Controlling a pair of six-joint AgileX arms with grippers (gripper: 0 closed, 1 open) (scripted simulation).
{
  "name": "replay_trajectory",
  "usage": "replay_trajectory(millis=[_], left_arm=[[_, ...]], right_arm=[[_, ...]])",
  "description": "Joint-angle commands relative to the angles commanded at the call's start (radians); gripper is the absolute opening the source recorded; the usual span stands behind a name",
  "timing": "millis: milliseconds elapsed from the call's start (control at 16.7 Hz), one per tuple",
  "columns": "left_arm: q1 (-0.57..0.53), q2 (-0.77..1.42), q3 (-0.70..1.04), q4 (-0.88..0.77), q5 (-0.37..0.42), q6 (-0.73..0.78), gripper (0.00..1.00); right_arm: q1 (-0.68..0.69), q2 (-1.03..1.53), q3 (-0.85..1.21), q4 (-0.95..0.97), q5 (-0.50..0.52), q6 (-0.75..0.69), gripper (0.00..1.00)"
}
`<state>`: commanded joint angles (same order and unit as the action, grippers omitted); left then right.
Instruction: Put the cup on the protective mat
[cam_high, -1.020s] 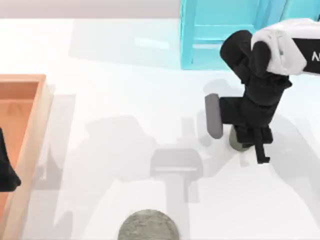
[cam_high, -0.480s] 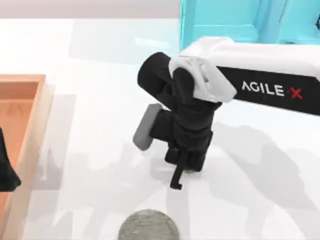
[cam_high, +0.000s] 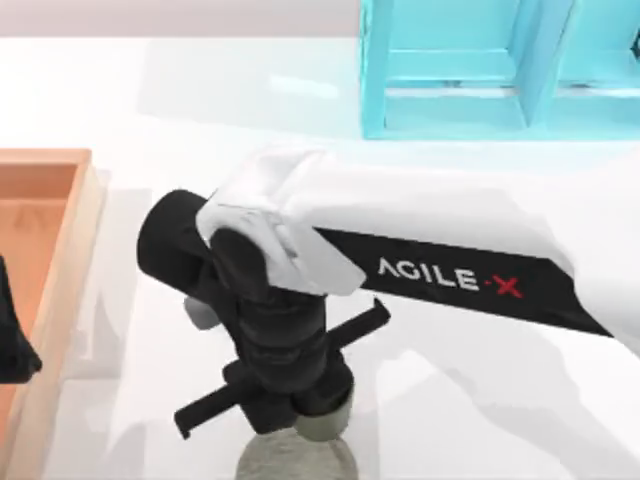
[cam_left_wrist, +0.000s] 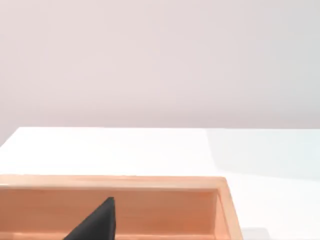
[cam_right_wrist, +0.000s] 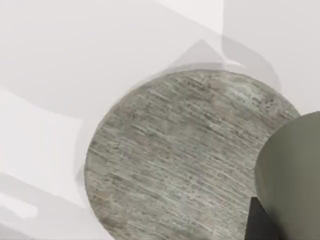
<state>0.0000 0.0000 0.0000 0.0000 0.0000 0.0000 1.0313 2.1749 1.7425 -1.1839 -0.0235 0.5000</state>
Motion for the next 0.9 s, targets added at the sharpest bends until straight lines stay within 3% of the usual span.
replay_trajectory(millis=[240,420,600,900], left_arm=[[0.000,0.000,0.000,0.000,0.000,0.000,1.00],[0.000,0.000,0.000,0.000,0.000,0.000,1.00],[0.000,0.000,0.000,0.000,0.000,0.000,1.00],[0.000,0.000,0.000,0.000,0.000,0.000,1.00]], right_arm=[[0.053,-0.007,0.052,-0.040,-0.011,0.350,0.00],[0.068,-0.023,0.083,-0.055,-0.013,0.527,0.00],[0.070,-0.036,0.100,-0.059,-0.013,0.613,0.00],[0.065,-0.033,0.099,-0.057,-0.014,0.620,0.00]])
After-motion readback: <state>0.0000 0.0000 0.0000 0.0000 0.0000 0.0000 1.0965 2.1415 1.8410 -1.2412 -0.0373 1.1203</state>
